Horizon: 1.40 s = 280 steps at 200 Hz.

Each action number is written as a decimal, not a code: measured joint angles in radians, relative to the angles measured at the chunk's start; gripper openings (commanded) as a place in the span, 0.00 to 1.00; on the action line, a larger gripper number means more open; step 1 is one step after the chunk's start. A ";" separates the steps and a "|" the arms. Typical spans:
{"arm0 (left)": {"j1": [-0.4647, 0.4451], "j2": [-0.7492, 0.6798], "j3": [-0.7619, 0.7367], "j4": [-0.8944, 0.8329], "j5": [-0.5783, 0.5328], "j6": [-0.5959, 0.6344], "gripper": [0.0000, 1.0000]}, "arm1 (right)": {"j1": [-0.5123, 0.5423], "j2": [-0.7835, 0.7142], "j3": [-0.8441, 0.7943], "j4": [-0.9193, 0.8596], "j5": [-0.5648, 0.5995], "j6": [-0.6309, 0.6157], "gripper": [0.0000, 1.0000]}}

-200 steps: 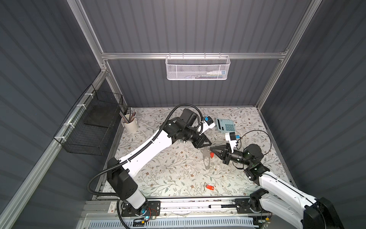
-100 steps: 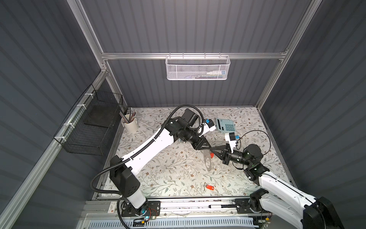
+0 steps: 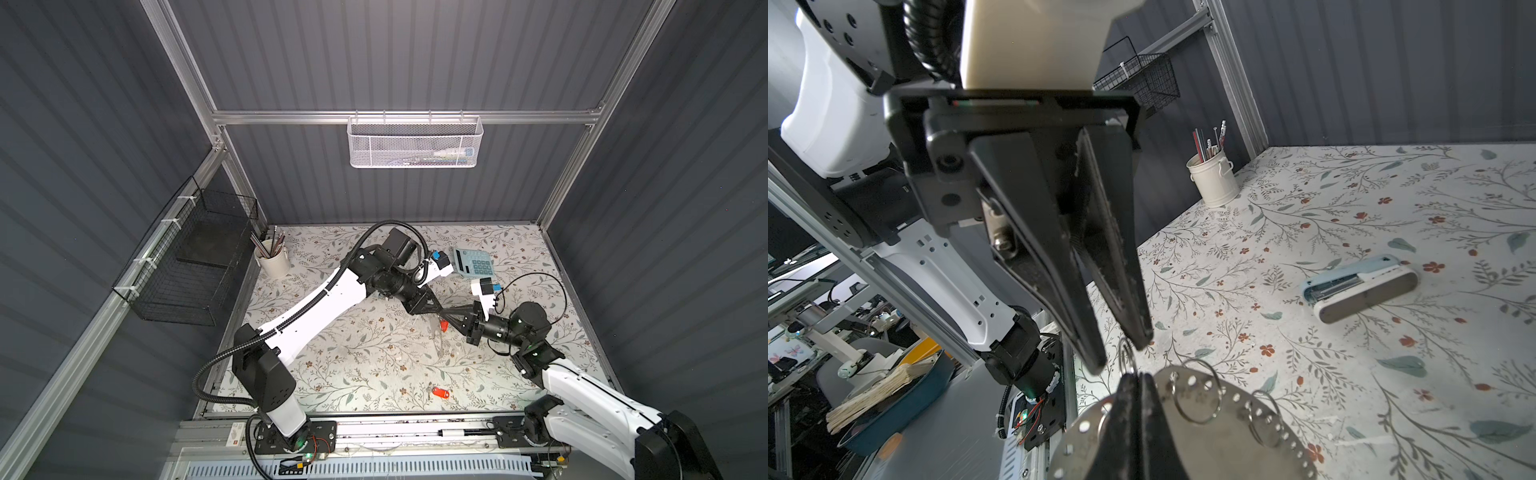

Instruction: Put the keys on the keyring

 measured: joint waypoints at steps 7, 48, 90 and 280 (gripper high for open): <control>0.000 0.003 0.000 0.000 0.000 0.000 0.21 | 0.000 0.000 0.000 0.000 0.000 0.000 0.00; 0.000 0.007 0.000 -0.004 0.008 0.004 0.08 | 0.000 0.000 0.000 0.000 0.000 0.000 0.00; 0.003 0.007 -0.003 -0.005 0.014 0.005 0.03 | 0.000 -0.001 -0.002 0.000 0.000 0.000 0.00; -0.010 -0.330 -0.553 0.595 -0.067 -0.197 0.00 | -0.009 -0.194 -0.061 -0.087 0.270 -0.056 0.50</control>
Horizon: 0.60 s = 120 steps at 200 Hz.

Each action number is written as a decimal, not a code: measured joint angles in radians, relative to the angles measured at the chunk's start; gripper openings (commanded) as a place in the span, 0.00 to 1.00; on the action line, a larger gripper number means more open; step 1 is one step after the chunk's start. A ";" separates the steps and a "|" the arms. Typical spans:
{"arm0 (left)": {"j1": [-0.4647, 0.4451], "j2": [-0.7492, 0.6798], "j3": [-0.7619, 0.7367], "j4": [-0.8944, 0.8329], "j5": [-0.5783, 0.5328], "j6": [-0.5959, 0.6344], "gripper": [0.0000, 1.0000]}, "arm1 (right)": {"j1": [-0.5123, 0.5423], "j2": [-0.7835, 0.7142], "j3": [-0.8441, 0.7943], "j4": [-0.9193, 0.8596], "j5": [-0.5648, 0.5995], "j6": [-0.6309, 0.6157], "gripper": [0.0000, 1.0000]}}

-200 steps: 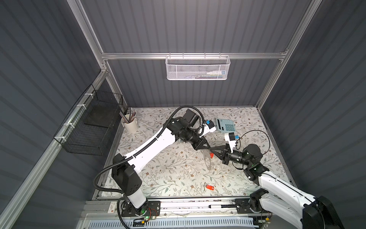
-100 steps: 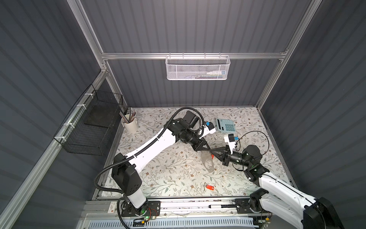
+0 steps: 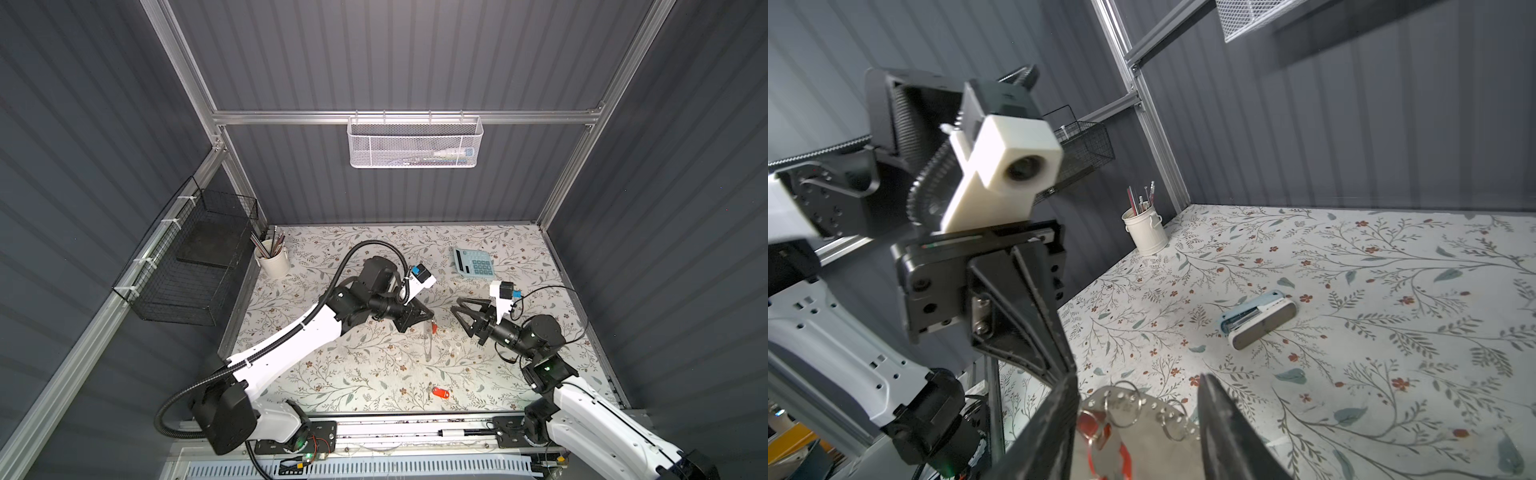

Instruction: Put the keys on the keyring

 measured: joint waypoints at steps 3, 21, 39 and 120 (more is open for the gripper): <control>-0.002 -0.011 -0.015 0.027 -0.006 -0.011 0.00 | 0.000 0.005 0.000 0.000 0.001 0.001 0.50; -0.008 -0.050 -0.080 0.166 -0.028 -0.055 0.00 | 0.000 0.029 0.000 0.000 0.004 0.007 0.50; -0.012 -0.074 -0.146 0.303 -0.053 -0.099 0.00 | 0.000 0.041 0.000 0.003 0.002 0.011 0.52; -0.022 -0.092 -0.325 0.723 -0.116 -0.250 0.00 | 0.000 0.077 -0.011 0.086 -0.071 0.035 0.54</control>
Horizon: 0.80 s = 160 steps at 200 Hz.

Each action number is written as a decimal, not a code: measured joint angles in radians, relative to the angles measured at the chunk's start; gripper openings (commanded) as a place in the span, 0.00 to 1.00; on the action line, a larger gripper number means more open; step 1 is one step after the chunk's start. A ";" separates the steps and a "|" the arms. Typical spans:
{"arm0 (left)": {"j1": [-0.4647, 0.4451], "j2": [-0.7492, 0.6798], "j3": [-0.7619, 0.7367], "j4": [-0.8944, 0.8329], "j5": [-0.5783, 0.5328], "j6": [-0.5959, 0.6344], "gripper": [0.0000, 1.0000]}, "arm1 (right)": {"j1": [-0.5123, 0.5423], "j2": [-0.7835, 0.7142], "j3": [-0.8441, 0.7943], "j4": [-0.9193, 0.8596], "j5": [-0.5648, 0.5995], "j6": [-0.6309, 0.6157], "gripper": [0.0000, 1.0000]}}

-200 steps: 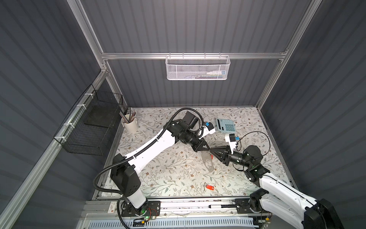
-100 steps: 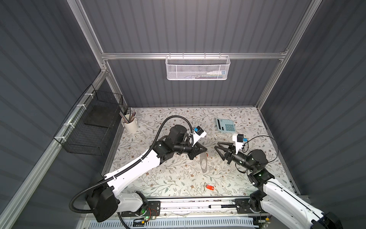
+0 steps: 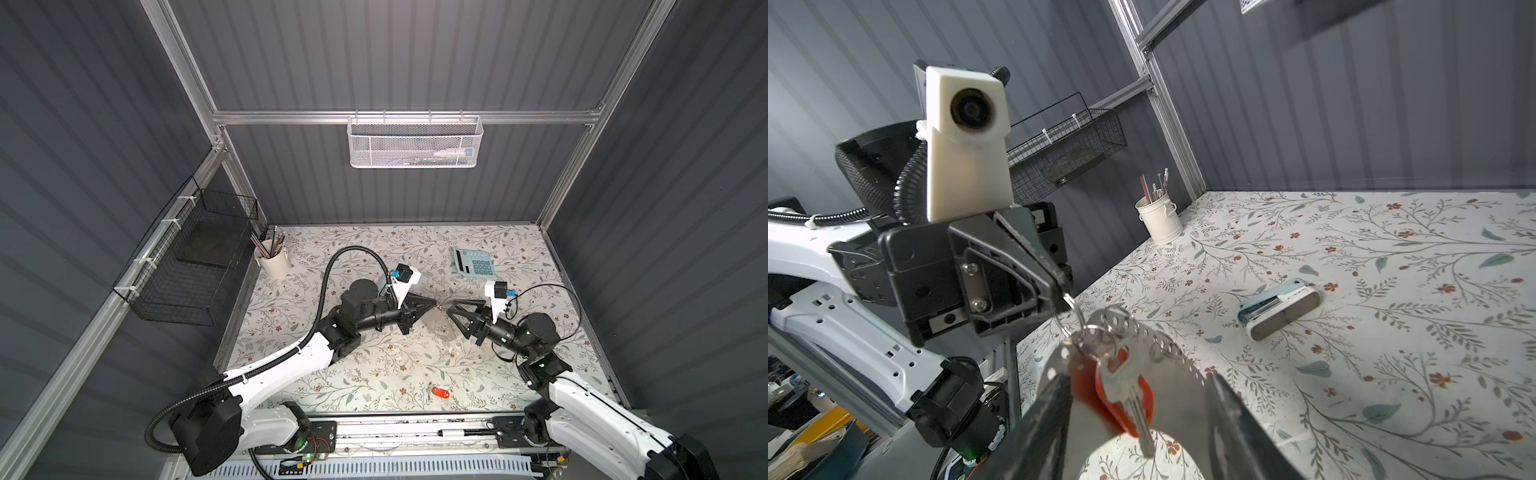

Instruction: Put the keys on the keyring

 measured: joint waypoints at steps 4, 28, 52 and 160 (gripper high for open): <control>-0.001 0.002 -0.003 0.018 -0.002 -0.007 0.00 | 0.000 0.005 0.000 0.000 -0.002 0.000 0.54; -0.015 0.024 -0.016 0.100 -0.013 -0.038 0.00 | 0.000 0.026 0.000 0.000 -0.010 0.001 0.56; -0.032 0.045 -0.032 0.151 -0.029 -0.057 0.00 | 0.000 0.032 0.000 0.000 -0.018 0.003 0.58; -0.063 0.122 -0.041 0.249 -0.078 -0.099 0.00 | 0.007 0.064 0.017 -0.001 -0.070 0.005 0.20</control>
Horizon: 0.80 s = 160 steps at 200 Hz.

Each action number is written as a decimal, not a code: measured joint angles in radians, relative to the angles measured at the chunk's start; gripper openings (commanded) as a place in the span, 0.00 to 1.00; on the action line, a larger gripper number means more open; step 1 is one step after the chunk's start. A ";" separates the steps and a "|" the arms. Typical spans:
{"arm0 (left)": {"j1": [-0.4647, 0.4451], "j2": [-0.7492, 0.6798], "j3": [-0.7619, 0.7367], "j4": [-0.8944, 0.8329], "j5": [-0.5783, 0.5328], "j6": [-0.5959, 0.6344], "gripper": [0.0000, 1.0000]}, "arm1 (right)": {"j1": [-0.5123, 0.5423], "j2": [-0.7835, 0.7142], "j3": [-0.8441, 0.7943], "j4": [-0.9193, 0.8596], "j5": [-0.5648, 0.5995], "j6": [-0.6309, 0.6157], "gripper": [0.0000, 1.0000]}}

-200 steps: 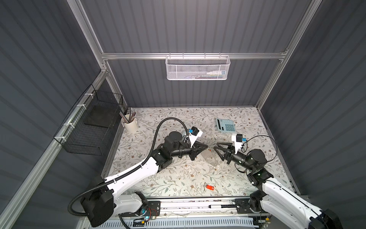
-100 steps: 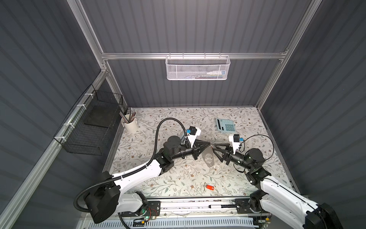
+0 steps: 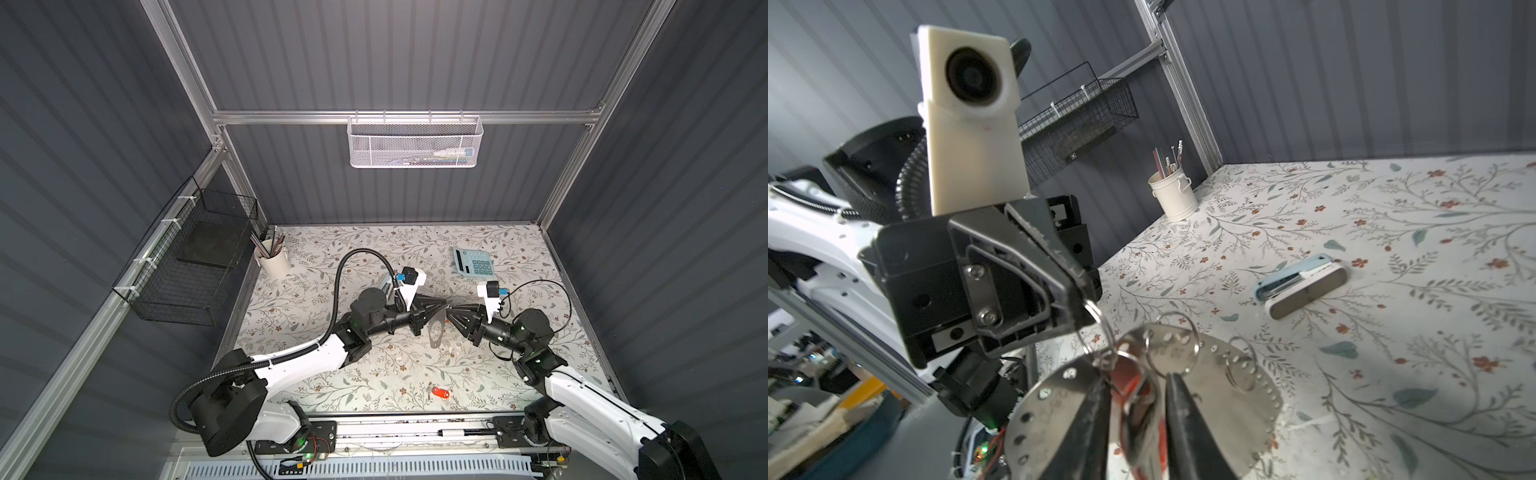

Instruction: Put the keys on the keyring

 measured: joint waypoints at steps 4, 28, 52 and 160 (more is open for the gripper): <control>0.000 0.001 0.000 0.000 -0.006 -0.002 0.00 | 0.000 0.001 0.000 0.000 0.000 -0.003 0.18; 0.000 0.001 0.001 0.001 -0.043 -0.002 0.00 | 0.000 0.003 0.001 -0.002 -0.002 -0.001 0.11; -0.002 0.002 0.002 0.003 -0.068 -0.003 0.00 | 0.000 0.003 0.002 -0.008 0.000 -0.004 0.03; -0.052 0.098 0.066 0.033 -0.158 0.002 0.00 | 0.008 0.018 0.022 -0.060 0.044 -0.014 0.02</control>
